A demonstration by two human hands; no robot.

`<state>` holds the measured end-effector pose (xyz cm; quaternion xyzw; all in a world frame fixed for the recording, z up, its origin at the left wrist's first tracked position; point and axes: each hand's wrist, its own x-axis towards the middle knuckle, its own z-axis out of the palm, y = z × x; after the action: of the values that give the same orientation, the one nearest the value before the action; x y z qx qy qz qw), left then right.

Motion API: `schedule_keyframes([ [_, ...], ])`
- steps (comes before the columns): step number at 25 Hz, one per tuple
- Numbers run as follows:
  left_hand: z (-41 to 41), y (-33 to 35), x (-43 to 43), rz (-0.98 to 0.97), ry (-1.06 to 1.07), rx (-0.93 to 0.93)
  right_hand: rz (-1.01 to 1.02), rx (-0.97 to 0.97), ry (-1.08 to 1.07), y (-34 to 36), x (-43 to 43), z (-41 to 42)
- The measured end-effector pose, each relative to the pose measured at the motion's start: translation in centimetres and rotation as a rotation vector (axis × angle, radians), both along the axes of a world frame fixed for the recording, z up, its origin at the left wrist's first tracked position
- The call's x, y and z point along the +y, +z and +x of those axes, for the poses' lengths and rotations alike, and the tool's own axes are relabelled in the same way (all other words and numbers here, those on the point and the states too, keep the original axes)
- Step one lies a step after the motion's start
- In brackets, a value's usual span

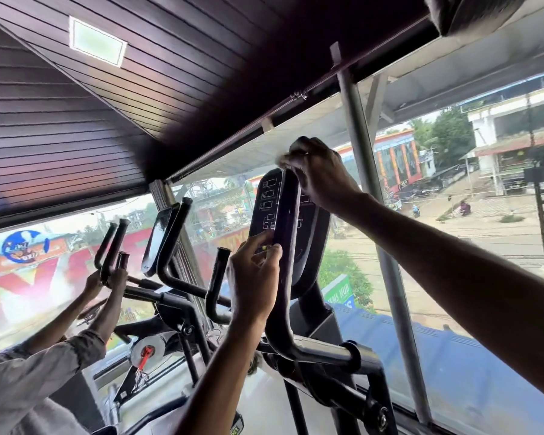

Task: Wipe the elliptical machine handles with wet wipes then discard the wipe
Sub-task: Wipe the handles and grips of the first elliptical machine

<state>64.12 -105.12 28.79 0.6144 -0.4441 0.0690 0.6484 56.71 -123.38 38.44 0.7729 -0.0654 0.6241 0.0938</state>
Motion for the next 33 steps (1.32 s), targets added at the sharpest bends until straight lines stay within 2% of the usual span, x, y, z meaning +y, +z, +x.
schedule_keyframes([
  [5, -0.2, -0.1, 0.1, -0.017, 0.005, 0.002, -0.078, 0.226, -0.031, 2.7, 0.2, -0.8],
  [8, -0.6, -0.3, 0.4, -0.038, 0.026, 0.018, -0.032, 0.245, -0.032, 3.3, 0.2, -1.7],
  [11, 0.2, -1.2, 0.7, -0.041, -0.007, 0.101, -0.134, 0.365, -0.042, 2.1, 0.7, -1.8],
  [14, 1.3, -2.9, 1.7, 0.044, -0.029, 0.235, -0.098, 0.364, -0.048, 1.4, 1.1, -1.7],
  [22, 1.2, -6.6, 5.2, 0.072, -0.196, 0.437, -0.042, 0.298, 0.143, -7.8, 8.2, -2.9],
  [25, 1.2, -7.5, 5.3, 0.029, -0.246, 0.469, -0.035, 0.36, 0.194, -11.6, 10.6, -3.6],
  [27, 1.1, -8.0, 5.3, -0.011, -0.284, 0.487, -0.046, 0.399, 0.188, -12.9, 11.4, -3.8],
  [30, 1.0, -8.7, 5.7, -0.033, -0.321, 0.548, 0.016, 0.343, 0.14, -14.4, 13.1, -3.9],
  [33, 0.4, -9.3, 6.7, -0.009, -0.367, 0.523, -0.013, 0.402, 0.117, -16.9, 14.6, -4.5],
])
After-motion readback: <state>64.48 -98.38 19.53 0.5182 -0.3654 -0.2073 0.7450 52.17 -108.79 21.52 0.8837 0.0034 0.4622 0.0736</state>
